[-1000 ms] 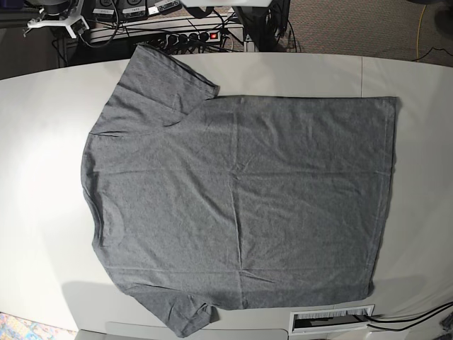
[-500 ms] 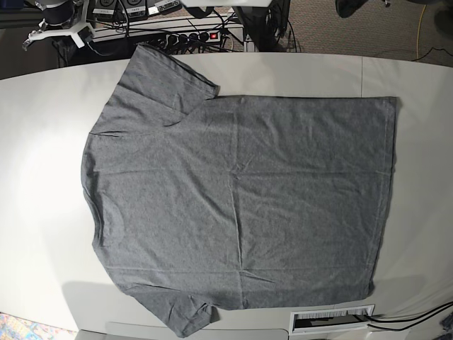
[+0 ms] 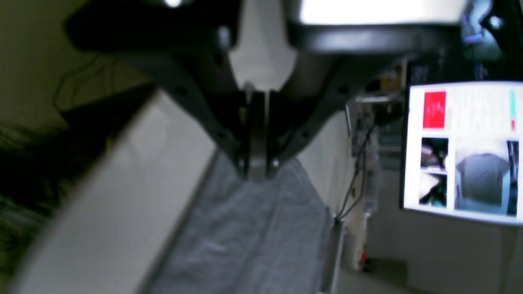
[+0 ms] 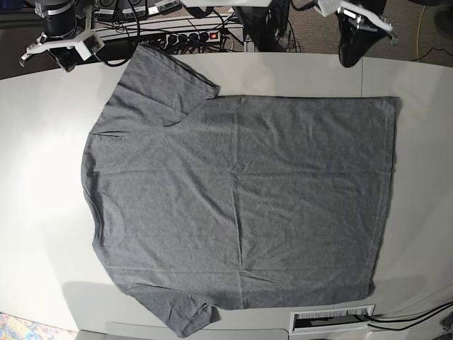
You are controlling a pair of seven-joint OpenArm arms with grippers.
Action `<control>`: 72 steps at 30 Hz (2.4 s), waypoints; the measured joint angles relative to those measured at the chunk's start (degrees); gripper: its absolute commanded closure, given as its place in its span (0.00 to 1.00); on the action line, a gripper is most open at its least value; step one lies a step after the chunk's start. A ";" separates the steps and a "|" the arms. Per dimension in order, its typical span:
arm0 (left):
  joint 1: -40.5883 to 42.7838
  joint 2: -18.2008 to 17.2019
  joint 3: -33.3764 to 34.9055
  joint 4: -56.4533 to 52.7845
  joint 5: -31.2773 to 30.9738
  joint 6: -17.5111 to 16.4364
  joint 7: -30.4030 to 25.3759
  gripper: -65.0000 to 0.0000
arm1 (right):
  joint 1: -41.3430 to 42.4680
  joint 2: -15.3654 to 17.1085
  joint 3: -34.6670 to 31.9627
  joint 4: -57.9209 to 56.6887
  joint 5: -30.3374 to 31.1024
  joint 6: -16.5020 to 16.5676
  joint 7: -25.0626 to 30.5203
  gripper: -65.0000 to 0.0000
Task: Fold the T-shirt properly
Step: 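Move both grippers down to the shirt's shoulder corners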
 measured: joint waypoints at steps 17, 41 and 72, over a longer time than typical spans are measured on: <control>-14.73 -8.50 0.17 -11.96 -12.28 -17.44 -3.32 0.79 | 0.31 -0.07 0.00 0.02 -6.01 4.70 -1.92 0.76; -24.46 -15.82 0.02 -20.83 -18.80 -28.48 -3.54 0.62 | 0.66 -0.13 0.00 0.02 -7.96 4.72 -2.32 0.76; -33.57 -17.29 0.02 -22.91 -26.99 -41.88 -5.70 0.73 | 2.36 -0.13 0.00 0.02 -10.54 4.70 -3.61 0.76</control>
